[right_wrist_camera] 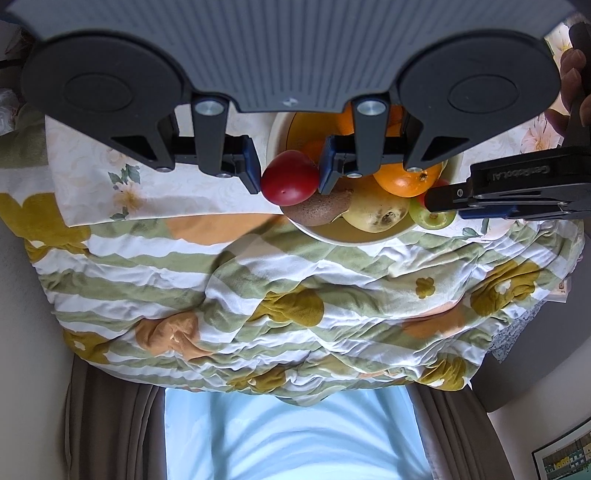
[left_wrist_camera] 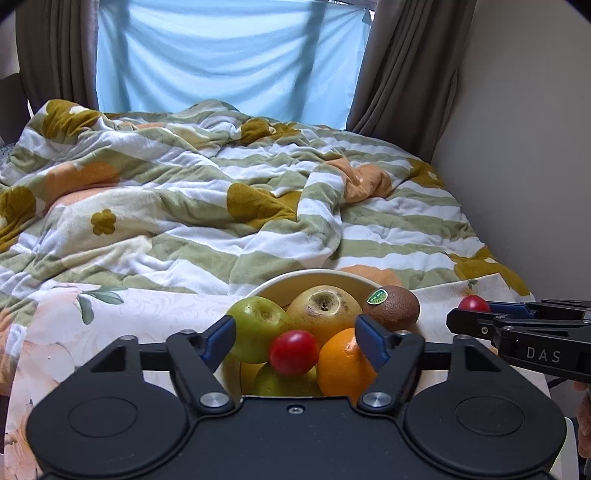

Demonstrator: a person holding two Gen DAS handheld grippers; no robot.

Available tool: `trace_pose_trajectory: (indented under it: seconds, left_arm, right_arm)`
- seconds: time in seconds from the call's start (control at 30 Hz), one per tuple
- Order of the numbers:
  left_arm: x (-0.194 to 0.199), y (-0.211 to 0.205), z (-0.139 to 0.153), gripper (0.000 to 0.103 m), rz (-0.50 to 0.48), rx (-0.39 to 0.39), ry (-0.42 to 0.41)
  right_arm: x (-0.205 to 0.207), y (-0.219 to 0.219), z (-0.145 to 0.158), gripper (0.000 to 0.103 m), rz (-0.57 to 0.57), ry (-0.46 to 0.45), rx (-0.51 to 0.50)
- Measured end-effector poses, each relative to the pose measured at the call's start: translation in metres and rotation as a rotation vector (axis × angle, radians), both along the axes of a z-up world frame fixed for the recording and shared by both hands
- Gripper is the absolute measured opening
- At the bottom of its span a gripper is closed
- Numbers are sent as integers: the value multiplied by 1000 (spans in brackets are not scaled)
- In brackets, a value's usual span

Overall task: Organize fruits
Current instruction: 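Carry both red tomatoes over the white bowl, then open the left gripper over the bowl while the right gripper releases its tomato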

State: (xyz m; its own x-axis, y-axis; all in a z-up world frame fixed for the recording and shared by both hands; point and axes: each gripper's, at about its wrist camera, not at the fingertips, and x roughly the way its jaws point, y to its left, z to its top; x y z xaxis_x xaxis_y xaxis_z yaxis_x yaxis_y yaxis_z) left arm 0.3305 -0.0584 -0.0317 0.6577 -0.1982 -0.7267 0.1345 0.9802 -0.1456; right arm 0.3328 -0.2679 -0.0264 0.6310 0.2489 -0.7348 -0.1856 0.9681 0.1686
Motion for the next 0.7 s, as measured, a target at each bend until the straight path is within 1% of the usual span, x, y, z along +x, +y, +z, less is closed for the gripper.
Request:
trace_pose_trajectory:
  seconds: [0.03,0.1,0.17,0.23,0.37,0.57,0.7]
  left_arm:
    - [-1,1,1,77,2,1,-2]
    - [-5,3,3,81,8,4,-10]
    - [-11,6,6,89,17,16,-22]
    - [-19,11,8,93,26,28,-33]
    - [-33,20,10,94,41,50,-37]
    - [-51,29,14,100,77,82,-52]
    - [-58,31,12,101,79,97,-43]
  right_arm:
    - [0,0,0,49,0,0,-1]
    - [0,0,-1,49,-1,0,0]
    - [0,0,0,49,0,1,1]
    - [1,0,-1,49,0,-1,2]
    - [0,3,-4,49,15,-10,1]
    - [-7,11,-22,49,72,-25,-22]
    - [-11,16,-33,49,106,-24,-28]
